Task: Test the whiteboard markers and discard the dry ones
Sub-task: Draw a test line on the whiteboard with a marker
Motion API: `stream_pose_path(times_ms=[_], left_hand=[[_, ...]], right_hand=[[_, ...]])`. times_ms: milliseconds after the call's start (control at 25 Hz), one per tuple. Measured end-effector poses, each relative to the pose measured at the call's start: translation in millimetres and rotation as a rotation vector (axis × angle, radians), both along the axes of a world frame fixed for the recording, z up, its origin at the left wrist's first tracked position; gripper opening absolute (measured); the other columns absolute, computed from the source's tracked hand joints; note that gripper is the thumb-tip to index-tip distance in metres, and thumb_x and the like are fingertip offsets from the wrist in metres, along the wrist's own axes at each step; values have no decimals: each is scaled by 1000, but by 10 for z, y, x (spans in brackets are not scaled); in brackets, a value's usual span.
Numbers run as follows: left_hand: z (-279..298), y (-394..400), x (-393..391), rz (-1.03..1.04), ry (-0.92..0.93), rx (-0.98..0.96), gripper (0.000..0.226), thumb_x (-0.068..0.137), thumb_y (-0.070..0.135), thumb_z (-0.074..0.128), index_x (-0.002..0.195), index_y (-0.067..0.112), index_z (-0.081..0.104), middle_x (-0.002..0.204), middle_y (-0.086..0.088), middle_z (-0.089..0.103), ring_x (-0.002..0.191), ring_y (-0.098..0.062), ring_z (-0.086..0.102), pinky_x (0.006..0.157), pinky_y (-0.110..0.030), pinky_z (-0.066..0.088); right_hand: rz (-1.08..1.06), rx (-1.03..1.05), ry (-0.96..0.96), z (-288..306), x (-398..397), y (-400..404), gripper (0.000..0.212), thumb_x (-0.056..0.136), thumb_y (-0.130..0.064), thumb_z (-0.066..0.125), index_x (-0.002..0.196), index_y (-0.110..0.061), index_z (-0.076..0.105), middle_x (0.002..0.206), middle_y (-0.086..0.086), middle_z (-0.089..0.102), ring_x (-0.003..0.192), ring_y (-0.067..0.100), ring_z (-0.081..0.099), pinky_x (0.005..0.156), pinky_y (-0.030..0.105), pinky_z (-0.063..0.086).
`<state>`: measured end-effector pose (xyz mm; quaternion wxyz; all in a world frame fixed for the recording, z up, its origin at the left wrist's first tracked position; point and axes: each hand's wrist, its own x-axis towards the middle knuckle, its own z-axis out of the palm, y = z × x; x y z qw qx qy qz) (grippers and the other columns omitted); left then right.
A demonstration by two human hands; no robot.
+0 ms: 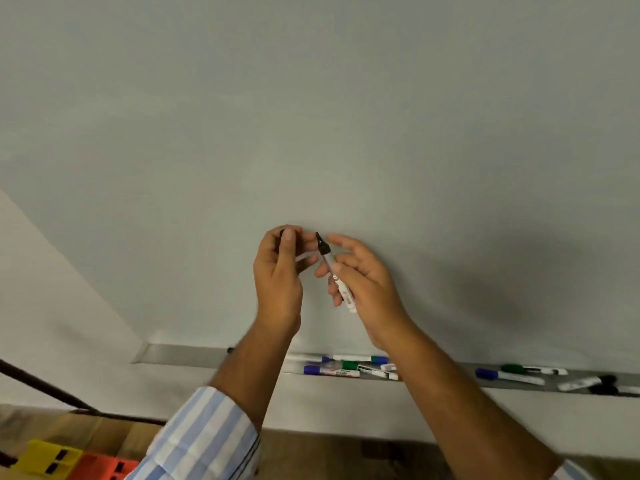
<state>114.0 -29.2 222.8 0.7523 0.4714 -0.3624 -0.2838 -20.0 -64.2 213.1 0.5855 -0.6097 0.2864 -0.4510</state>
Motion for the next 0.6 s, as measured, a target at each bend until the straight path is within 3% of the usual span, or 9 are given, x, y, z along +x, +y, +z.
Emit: stream_pose_path(times_ms=[120, 200, 280, 400, 440, 520, 600], left_hand=[[649, -29, 173, 29, -222, -179, 11, 107, 14, 58, 113, 11, 67, 105, -11, 76, 91, -28, 73, 77, -39, 64], [1027, -63, 245, 43, -343, -244, 10, 105, 12, 63, 114, 11, 67, 106, -10, 75, 87, -26, 73, 73, -40, 64], [1309, -126, 278, 53, -454, -287, 11, 106, 14, 60, 116, 12, 65, 109, -5, 76, 90, -24, 73, 74, -42, 64], [1658, -218, 297, 146, -638, -394, 16, 109, 15, 53, 120, 14, 65, 116, 4, 75, 106, -21, 71, 86, -44, 62], [1784, -257, 303, 218, -717, -431, 19, 110, 15, 51, 122, 14, 66, 120, 4, 73, 113, -19, 69, 92, -42, 60], [2069, -339, 321, 372, -880, -513, 23, 110, 14, 50, 125, 11, 66, 132, 1, 69, 123, -16, 63, 102, -34, 54], [2379, -467, 397, 493, -1026, -587, 26, 109, 12, 50, 129, 6, 67, 141, -4, 65, 130, -19, 59, 107, -34, 51]], right_hand=[[-40, -124, -187, 518, 7, -1, 14, 111, -5, 49, 113, -15, 58, 104, 10, 75, 68, 22, 60, 54, 30, 52], [-33, -156, -276, 860, -32, 3, 26, 113, -6, 40, 110, -14, 65, 111, 16, 74, 66, 22, 58, 53, 31, 51], [49, -148, -356, 1156, -77, 16, 37, 113, -7, 35, 119, -17, 70, 120, 19, 73, 73, 23, 63, 57, 32, 54], [103, -271, -341, 1523, -96, -12, 35, 109, 0, 46, 133, -20, 62, 127, 16, 72, 92, 24, 70, 68, 32, 58], [58, -335, -314, 1633, -85, -29, 31, 106, -1, 54, 131, -19, 61, 124, 16, 74, 92, 24, 71, 69, 33, 57], [-60, -452, -293, 1856, -86, -58, 16, 104, -20, 63, 119, -16, 63, 107, 16, 77, 82, 24, 69, 63, 31, 53], [-201, -598, -264, 2049, -134, -93, 26, 104, -32, 54, 107, -12, 70, 90, 14, 77, 68, 24, 64, 56, 33, 48]])
